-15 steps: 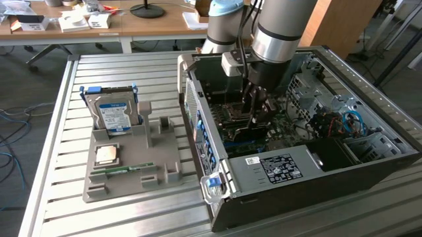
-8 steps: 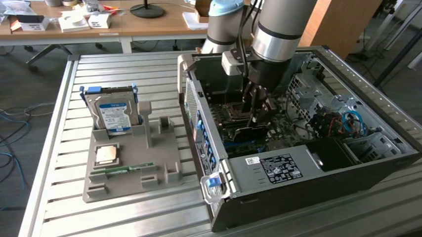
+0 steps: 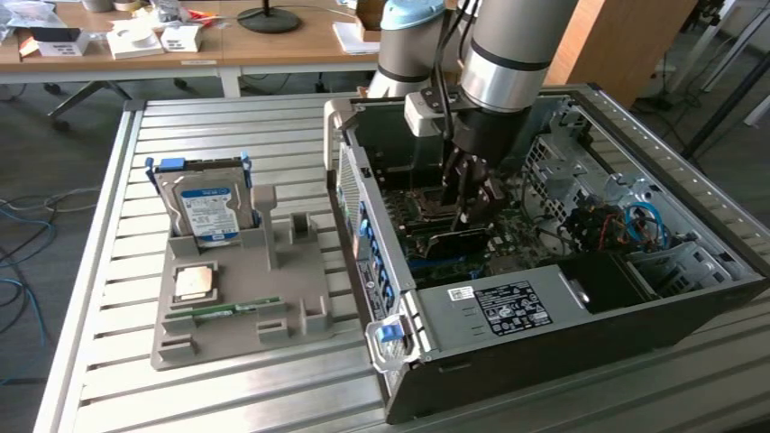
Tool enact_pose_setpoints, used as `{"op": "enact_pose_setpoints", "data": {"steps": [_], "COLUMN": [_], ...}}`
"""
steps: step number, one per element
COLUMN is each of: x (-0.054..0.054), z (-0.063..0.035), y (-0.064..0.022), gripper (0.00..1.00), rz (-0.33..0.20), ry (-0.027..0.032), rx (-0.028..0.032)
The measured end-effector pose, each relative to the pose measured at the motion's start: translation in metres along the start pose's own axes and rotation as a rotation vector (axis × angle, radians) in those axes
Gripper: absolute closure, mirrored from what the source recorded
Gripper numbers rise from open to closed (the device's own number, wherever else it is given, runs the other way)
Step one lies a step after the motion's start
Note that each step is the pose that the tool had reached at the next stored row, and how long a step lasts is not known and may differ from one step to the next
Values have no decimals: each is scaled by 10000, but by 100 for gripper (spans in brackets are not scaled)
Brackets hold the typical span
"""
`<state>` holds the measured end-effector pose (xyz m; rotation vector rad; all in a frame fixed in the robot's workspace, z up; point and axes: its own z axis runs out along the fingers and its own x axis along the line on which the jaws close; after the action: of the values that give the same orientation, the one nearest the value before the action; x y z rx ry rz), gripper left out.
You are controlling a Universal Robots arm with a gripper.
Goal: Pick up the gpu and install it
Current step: 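Insert the gpu into the slot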
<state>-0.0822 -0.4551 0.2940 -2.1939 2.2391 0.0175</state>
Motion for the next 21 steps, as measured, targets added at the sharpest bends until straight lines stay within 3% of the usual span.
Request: {"op": "enact_pose_setpoints", "data": {"steps": [8, 16, 21], "x": [0, -2, -2], "z": [-6, -140, -162], "y": [1, 1, 1], "gripper": [49, 49, 49], "rz": [1, 1, 1], "ry": [4, 1, 1], "rx": [-2, 0, 0]}}
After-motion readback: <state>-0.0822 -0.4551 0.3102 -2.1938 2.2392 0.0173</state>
